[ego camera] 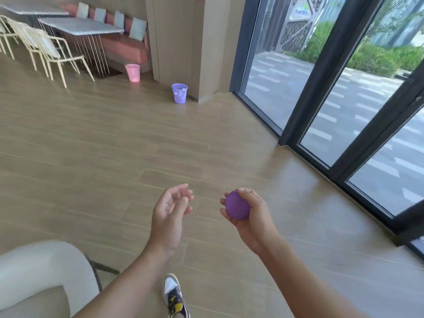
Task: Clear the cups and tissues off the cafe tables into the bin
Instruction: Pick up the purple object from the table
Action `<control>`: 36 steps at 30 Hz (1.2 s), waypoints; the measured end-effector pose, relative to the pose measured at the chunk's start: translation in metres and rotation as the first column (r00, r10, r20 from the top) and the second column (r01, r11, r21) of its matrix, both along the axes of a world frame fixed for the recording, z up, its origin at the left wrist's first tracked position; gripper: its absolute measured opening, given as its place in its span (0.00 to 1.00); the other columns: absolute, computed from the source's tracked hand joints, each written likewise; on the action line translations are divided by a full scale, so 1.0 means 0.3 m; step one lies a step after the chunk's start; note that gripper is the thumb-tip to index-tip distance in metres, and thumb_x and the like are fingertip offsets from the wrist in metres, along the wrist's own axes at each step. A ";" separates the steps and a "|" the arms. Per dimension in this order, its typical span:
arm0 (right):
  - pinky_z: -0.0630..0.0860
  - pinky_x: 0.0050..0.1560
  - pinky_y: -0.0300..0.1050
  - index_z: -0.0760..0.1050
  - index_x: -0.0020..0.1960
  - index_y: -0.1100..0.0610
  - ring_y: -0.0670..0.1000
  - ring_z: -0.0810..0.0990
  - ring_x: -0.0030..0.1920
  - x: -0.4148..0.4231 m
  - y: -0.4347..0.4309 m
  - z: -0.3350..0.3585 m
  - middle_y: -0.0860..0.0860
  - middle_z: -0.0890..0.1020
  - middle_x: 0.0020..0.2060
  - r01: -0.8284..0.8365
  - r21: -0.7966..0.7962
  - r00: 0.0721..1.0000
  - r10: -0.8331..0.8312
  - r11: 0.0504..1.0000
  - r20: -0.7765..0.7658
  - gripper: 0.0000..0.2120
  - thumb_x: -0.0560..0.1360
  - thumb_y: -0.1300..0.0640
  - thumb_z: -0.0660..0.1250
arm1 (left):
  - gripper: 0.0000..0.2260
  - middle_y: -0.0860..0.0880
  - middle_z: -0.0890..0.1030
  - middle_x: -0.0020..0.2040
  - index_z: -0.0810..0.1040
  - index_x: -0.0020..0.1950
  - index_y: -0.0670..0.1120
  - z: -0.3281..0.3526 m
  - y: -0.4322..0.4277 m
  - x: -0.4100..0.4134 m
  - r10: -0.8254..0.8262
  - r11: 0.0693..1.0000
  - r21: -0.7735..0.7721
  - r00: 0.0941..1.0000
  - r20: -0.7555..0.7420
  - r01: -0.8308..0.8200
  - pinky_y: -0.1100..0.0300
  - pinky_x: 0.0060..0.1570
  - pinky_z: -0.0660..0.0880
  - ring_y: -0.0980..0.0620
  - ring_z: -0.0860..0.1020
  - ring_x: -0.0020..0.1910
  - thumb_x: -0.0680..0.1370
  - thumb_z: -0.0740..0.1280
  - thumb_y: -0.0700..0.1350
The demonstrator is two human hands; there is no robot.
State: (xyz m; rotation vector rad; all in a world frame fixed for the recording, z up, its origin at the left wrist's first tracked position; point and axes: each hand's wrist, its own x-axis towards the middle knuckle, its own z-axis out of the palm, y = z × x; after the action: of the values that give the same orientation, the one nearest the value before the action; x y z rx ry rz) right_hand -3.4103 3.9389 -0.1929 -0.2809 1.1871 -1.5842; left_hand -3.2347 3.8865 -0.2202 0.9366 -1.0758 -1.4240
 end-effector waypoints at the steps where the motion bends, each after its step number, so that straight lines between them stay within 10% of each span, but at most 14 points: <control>1: 0.82 0.45 0.52 0.75 0.49 0.57 0.58 0.84 0.46 -0.017 -0.110 -0.002 0.59 0.83 0.47 -0.003 -0.003 1.000 0.003 1.000 0.004 0.03 0.81 0.62 0.65 | 0.13 0.50 0.85 0.51 0.80 0.59 0.46 -0.006 -0.107 -0.020 -0.001 1.000 -0.009 1.000 -0.008 0.001 0.53 0.52 0.79 0.52 0.83 0.53 0.75 0.65 0.44; 36: 0.83 0.44 0.53 0.78 0.49 0.61 0.62 0.85 0.49 -0.934 -3.611 0.051 0.62 0.83 0.47 -0.052 -0.067 0.998 0.049 0.996 -0.036 0.04 0.80 0.60 0.68 | 0.14 0.52 0.85 0.49 0.80 0.59 0.46 0.076 -3.516 -0.943 0.068 0.997 -0.052 0.996 0.056 -0.066 0.59 0.50 0.78 0.52 0.82 0.53 0.75 0.65 0.43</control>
State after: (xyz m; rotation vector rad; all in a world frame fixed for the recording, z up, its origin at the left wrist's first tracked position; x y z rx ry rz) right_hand -3.6906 2.8556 -0.1775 -0.3809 1.1452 -1.5829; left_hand -3.5175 2.8318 -0.1975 0.9745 -1.1079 -1.3164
